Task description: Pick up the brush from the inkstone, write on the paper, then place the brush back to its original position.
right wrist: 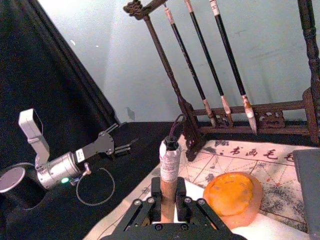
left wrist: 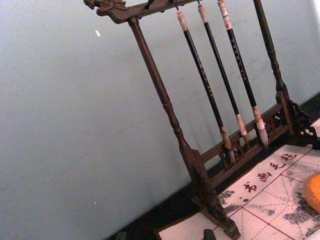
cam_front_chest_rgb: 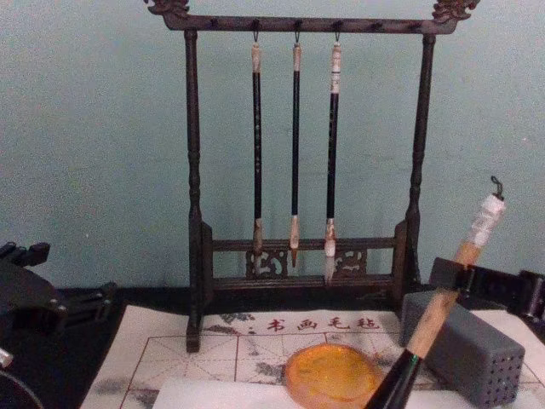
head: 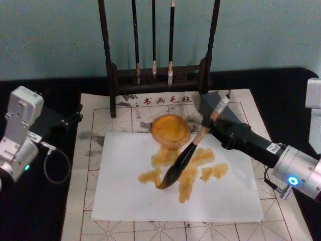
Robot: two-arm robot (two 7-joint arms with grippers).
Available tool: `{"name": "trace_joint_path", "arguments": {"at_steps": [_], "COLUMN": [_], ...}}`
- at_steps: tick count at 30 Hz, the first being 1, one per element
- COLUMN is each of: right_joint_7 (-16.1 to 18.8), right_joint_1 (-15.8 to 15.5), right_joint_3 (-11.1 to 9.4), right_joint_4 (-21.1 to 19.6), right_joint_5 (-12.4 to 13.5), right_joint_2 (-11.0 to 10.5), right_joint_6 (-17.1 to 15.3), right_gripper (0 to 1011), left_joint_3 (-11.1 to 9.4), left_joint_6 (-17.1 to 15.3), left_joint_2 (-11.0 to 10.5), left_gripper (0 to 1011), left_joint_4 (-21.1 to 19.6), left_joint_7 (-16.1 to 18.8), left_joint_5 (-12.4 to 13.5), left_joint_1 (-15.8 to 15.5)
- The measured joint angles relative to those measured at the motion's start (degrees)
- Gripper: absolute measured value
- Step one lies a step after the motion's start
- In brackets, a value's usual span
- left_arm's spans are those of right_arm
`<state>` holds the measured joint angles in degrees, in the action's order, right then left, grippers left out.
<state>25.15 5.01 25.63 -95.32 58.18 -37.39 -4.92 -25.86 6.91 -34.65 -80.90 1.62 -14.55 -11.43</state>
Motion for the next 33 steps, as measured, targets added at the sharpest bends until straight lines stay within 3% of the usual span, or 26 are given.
{"name": "trace_joint_path", "arguments": {"at_steps": [15, 33], "right_joint_7": [0.5, 1.72], "right_joint_1": [-2.87, -4.12], "right_joint_3": [-1.86, -2.58], "right_joint_4": [-2.63, -4.45], "right_joint_5": [-0.61, -1.65], "right_joint_2": [-1.22, -2.36], "right_joint_6": [0.66, 0.71], "right_gripper": [179, 179], "left_joint_3": [0.0, 0.0], "left_joint_6": [0.0, 0.0], "left_joint_2": [0.0, 0.0], "left_gripper": [1001, 1001], "left_joint_4": [0.0, 0.0], "left_joint_7": [0.0, 0.0], "left_joint_5": [0.0, 0.0], "left_joint_1": [0.0, 0.0]}}
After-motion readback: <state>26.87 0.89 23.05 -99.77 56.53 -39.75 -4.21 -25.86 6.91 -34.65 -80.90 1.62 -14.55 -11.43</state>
